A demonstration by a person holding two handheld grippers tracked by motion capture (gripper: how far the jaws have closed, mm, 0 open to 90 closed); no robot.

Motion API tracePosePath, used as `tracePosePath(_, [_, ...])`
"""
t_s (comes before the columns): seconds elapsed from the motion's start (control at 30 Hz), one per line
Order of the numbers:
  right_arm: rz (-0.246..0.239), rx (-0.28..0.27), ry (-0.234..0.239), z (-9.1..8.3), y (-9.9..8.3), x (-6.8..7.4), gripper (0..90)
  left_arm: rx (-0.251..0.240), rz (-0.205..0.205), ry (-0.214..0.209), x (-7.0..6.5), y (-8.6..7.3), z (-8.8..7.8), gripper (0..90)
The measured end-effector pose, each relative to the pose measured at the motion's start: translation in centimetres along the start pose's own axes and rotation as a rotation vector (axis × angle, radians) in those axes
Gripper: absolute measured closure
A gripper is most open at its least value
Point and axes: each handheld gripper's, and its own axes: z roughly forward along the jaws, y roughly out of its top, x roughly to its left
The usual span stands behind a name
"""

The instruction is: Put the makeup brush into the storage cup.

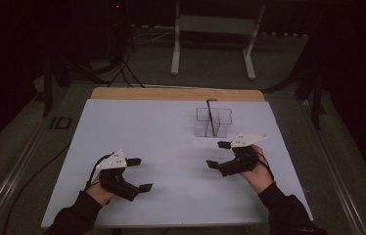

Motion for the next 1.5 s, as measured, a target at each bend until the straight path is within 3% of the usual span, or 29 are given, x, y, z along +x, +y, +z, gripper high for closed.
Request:
tracePosePath(0.33, [0.044,0.014,-0.013,-1.2,-3.7,0.2,14.0,0.009,-0.025,0.012,0.2,-1.4,-0.6,0.9])
tracePosePath(0.63, [0.068,0.024,-0.021,-2.4,-6.1,0.2,14.1,0.015,-0.036,0.056,0.9,-2.8,-1.5,0.9])
tracePosePath(1.03, [0.041,0.028,-0.029,-3.2,-7.8,0.1,14.2,0.011,-0.048,0.102,1.3,-4.7,-3.0,0.9])
tracePosePath(1.27, [0.026,0.029,-0.028,-3.7,-8.0,0.4,13.8,-0.025,-0.051,0.104,1.5,-5.1,-3.0,1.0])
tracePosePath(1.5, [0.04,0.029,-0.026,-4.1,-8.4,0.3,13.9,-0.028,-0.052,0.103,1.6,-5.2,-3.0,1.5])
